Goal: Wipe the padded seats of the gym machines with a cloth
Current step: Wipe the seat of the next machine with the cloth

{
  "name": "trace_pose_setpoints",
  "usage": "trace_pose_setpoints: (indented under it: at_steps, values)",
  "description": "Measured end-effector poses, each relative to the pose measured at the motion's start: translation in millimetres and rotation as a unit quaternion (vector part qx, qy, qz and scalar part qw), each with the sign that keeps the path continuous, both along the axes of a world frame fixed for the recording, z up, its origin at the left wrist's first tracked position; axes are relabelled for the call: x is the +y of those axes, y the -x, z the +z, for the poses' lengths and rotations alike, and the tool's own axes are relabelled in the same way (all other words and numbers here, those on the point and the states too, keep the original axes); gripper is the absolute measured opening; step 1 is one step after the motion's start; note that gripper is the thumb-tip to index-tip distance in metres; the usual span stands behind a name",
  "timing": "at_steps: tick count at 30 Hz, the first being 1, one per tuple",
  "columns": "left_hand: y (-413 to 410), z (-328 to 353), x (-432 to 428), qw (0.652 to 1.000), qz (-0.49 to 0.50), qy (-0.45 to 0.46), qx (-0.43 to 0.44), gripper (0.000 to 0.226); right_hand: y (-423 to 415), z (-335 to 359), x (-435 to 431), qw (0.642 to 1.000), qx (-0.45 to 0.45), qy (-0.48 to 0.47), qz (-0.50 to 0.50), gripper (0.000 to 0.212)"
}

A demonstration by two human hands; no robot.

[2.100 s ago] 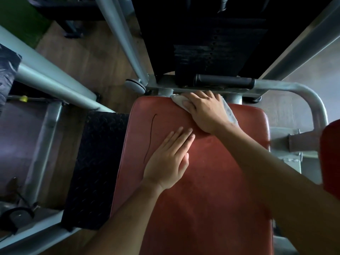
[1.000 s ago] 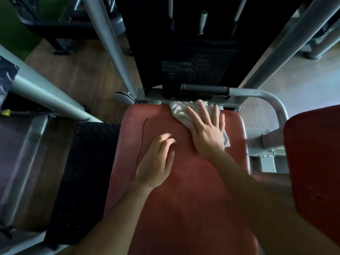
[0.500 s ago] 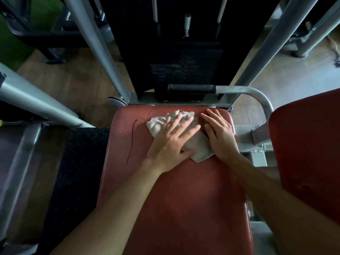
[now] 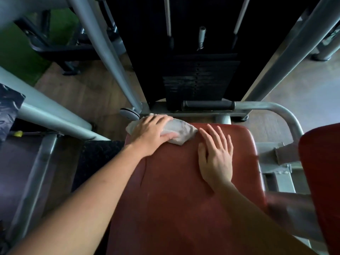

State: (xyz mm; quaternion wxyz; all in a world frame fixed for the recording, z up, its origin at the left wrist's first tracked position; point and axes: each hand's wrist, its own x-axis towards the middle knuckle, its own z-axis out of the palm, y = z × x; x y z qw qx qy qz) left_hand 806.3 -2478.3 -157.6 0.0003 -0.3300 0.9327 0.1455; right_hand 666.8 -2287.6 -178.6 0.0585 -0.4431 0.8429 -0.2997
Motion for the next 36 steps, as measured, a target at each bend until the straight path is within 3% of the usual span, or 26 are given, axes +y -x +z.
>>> trace_pose_setpoints:
  at_steps: [4,7,12,17,20,23,26,30,36]
  values:
    - [-20,8,-39,0.995,0.016,-0.075,-0.063,0.082,2,-5,-5,0.995,0.074,-0.066,0.029,0.048]
    - [-35,14,-50,0.990,-0.014,-0.101,-0.099,0.073,1,-7,-4,0.992,0.094,-0.069,0.056,0.051]
    - [-22,16,-48,0.990,-0.063,-0.090,-0.091,0.072,0,-7,-6,0.989,0.107,-0.079,0.062,0.052]
    - [6,21,-49,0.983,-0.092,-0.109,-0.112,0.053,-2,-5,-8,0.989,0.104,-0.092,0.044,0.053]
    - [-13,18,-61,0.979,-0.086,-0.156,-0.102,0.068,-2,-5,-8,0.987,0.105,-0.112,0.038,0.054]
    - [-50,10,-84,0.975,-0.012,-0.212,-0.070,0.091,-4,-4,-7,0.985,0.111,-0.128,0.040,0.057]
    - [-58,6,-91,0.970,0.026,-0.235,-0.062,0.084,-5,-5,-9,0.985,0.113,-0.129,0.033,0.058]
    - [-7,8,-73,0.973,-0.007,-0.217,-0.080,0.063,-5,-4,-10,0.986,0.110,-0.121,0.028,0.057]
    - [-9,8,-77,0.967,-0.025,-0.241,-0.079,0.070,-2,-3,-9,0.988,0.105,-0.109,0.028,0.056]
